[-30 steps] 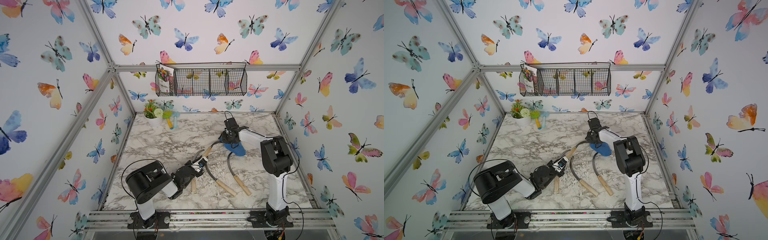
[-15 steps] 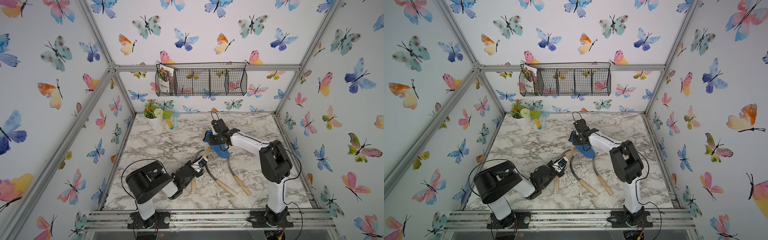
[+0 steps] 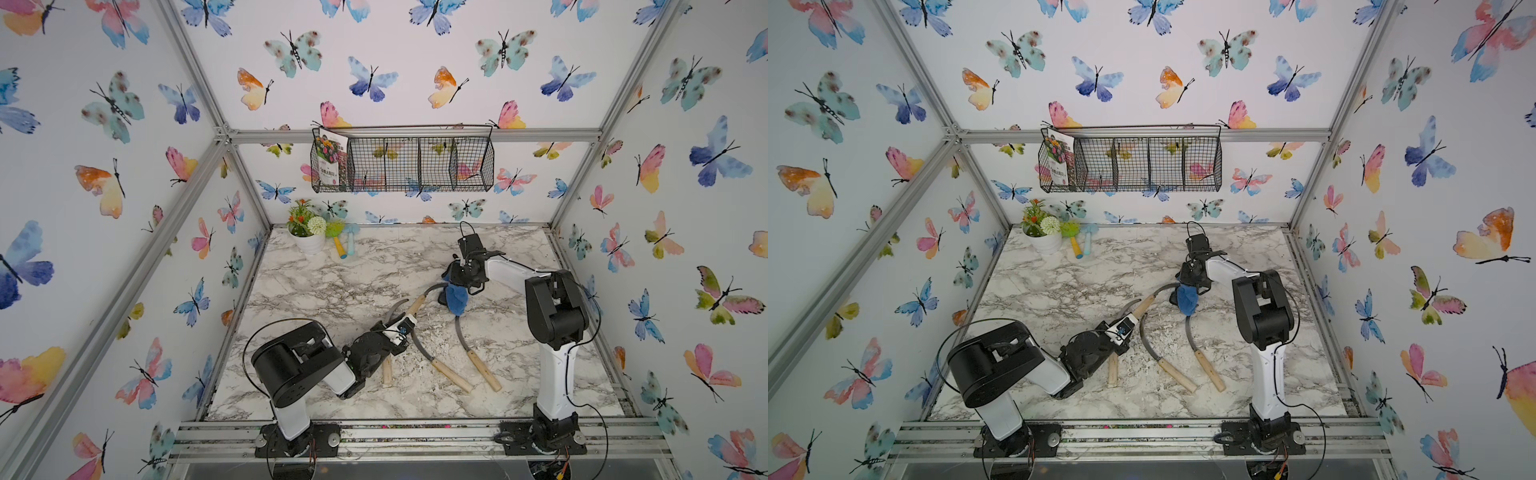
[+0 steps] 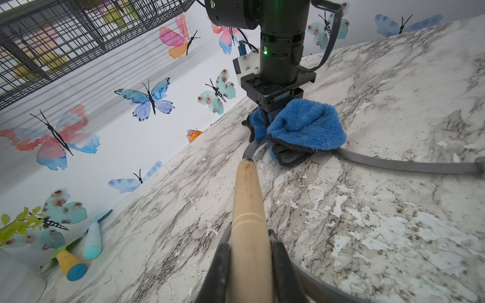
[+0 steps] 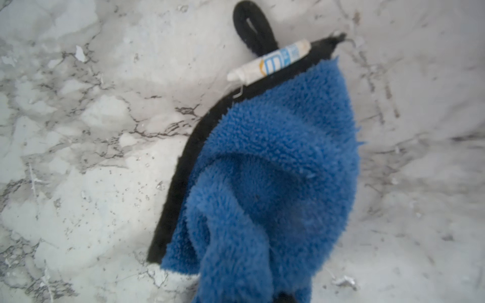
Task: Wipe small sickles with rags
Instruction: Wipe the small sickle.
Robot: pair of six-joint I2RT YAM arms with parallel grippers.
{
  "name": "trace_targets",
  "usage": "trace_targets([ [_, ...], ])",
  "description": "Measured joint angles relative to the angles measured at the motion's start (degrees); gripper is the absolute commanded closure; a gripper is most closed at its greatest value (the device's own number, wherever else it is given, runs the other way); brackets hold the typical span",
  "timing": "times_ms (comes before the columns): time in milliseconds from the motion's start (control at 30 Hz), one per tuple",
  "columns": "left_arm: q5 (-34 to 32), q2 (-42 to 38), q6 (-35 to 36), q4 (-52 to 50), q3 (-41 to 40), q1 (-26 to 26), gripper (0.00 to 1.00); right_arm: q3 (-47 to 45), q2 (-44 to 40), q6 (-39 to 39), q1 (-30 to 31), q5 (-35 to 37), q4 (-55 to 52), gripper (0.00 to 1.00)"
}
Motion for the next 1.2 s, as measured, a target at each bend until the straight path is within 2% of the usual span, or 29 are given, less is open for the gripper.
trace_targets([
  [267,-0.02,0.00,-0.09,0.02,-0.11,0.00,1.00,0.15,-2.43,-2.01,6.93,0.85,2.56,0.98],
  [400,-0.04,0.00,-0.04,0.04,-0.11,0.02,1.00,-0.24,-5.53,-2.75,12.13,-0.98,2.99,0.98],
  [500,-0.39,0.00,-0.02,0.37,-0.11,0.02,1.00,-1.03,-6.67,-2.86,13.88,-1.79,3.37,0.98],
  [633,-0.31,0.00,-0.04,0.33,-0.11,0.00,1.00,-0.37,-5.14,-1.99,11.72,-1.86,2.36,0.98],
  [1000,-0.26,0.00,-0.04,0.46,-0.11,0.02,1.00,-0.44,0.17,1.55,-1.95,-2.86,0.50,0.98],
  [1200,-0.24,0.00,-0.02,0.46,-0.11,0.02,1.00,-0.94,-0.24,1.20,-1.07,-3.06,0.90,0.98],
])
